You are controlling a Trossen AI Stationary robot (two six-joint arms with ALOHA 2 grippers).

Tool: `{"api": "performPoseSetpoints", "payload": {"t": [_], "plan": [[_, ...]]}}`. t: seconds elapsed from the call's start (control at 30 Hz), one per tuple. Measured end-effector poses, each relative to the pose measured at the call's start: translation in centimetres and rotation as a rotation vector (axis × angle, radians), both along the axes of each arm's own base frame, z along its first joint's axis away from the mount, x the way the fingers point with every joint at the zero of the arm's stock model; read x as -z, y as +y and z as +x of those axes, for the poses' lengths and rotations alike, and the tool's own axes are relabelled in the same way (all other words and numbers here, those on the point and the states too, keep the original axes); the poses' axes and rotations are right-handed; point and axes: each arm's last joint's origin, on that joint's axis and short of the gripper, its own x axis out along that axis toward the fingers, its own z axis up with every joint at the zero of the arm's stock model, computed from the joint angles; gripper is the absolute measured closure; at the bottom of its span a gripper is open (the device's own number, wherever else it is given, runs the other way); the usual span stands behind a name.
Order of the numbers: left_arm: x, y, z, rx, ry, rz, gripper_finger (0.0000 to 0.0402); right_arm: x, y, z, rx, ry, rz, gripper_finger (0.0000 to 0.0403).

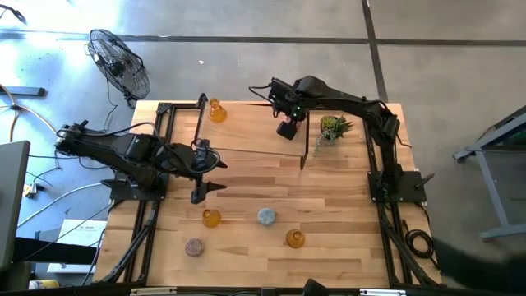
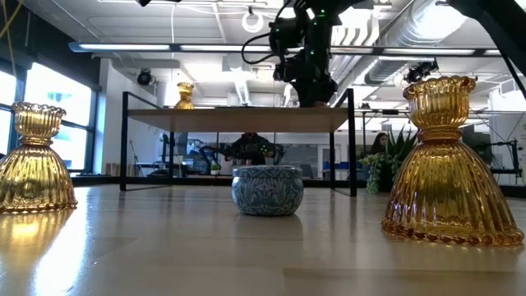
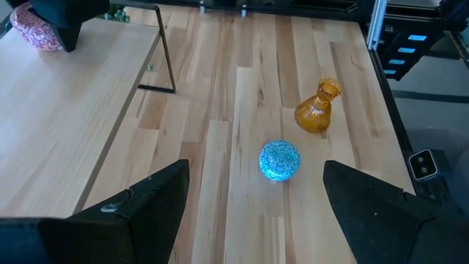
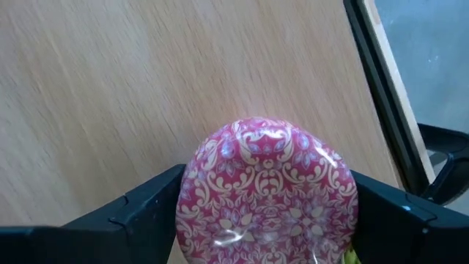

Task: Pick & Place candle stick holders
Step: Put the pink scented candle on the shelf

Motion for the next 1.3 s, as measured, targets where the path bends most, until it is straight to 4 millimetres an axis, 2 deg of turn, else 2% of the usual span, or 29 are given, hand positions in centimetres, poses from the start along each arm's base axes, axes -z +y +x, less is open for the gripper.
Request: {"api": "performPoseSetpoints", "payload": {"t": [0.47, 1.3], "plan": [[0.00, 0.00, 0.00, 0.000, 0.000, 0.000, 0.0092, -0.14, 0.77, 0.83, -0.039, -0.018, -0.055, 0.0083], [0.01, 0.00, -0.01, -0.003, 0.001, -0.002, 0.0092, -0.13, 0.88, 0.77, 0.002, -0.033, -0.016, 0.0083]]}}
